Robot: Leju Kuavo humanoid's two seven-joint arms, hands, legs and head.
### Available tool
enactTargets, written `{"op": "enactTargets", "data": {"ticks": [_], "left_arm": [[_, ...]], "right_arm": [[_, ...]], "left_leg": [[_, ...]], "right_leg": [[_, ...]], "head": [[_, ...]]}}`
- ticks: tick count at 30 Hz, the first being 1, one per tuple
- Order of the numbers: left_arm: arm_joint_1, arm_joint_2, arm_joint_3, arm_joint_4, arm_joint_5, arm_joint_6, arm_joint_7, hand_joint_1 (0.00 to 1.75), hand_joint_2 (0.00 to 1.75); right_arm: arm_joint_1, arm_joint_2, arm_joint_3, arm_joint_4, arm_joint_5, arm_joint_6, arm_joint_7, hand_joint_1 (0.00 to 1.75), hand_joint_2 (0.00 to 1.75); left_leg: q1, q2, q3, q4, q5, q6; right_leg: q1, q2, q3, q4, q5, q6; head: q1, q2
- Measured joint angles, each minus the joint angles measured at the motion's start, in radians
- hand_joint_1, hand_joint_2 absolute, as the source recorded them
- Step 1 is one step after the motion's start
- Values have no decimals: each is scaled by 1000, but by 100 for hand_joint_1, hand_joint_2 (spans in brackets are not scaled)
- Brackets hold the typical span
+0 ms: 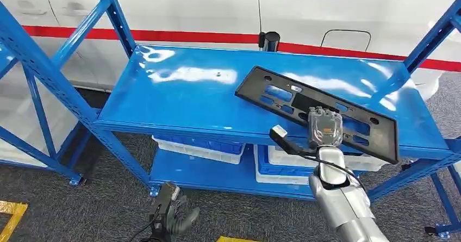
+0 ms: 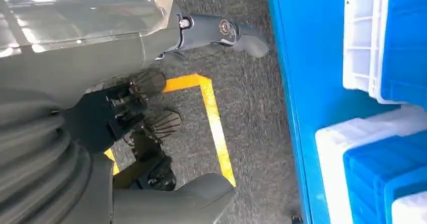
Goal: Take the parts from the cabinet and place them on the table.
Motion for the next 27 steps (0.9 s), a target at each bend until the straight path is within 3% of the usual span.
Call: {"op": "enactTargets", "data": {"ticks": [8,12,15,17,19,23,24,27], "left_arm": [[-2,0,-7,14,-36,33,-2,0,175],[-2,2,-14,21,-65,53,-6,0,175],[-4,2,-13,28,-57,55,-17,0,175],[-4,2,-13,32,-34,63,-31,0,175],[-3,2,-12,37,-17,74,-41,0,175],[5,2,-10,44,2,86,-51,0,175],[8,5,-10,44,11,92,-55,0,175],[25,11,-9,44,52,112,-67,0,175]], "right_arm": [[33,-59,76,-137,-2,-123,85,175,175],[28,-171,195,-277,-2,-227,222,175,175],[13,-237,269,-367,-2,-241,227,175,175],[20,-258,289,-424,-2,-253,163,175,175],[41,-256,283,-471,-2,-275,59,175,175],[106,-221,241,-545,-1,-290,-120,175,175],[136,-203,223,-567,-1,-293,-165,175,175],[228,-143,180,-666,-2,-295,-265,175,175]], "left_leg": [[0,0,-1,0,0,0],[0,-1,-3,0,0,0],[0,0,-2,0,-1,1],[0,0,-3,0,-1,2],[0,0,-3,0,-1,2],[1,-1,-3,0,-2,2],[-1,-1,-6,7,-8,10],[-1,-2,-4,6,-7,21]], "right_leg": [[0,0,-2,0,0,0],[0,-2,-2,0,0,0],[0,-1,-2,0,0,0],[0,-1,-2,0,0,0],[0,-1,-2,0,0,0],[0,-2,-2,0,-2,2],[-14,-3,2,-3,-2,5],[-13,-3,4,-6,0,13]], "head": [[0,0],[0,0],[0,0],[0,0],[0,0],[0,0],[0,0],[-1,0]]}}
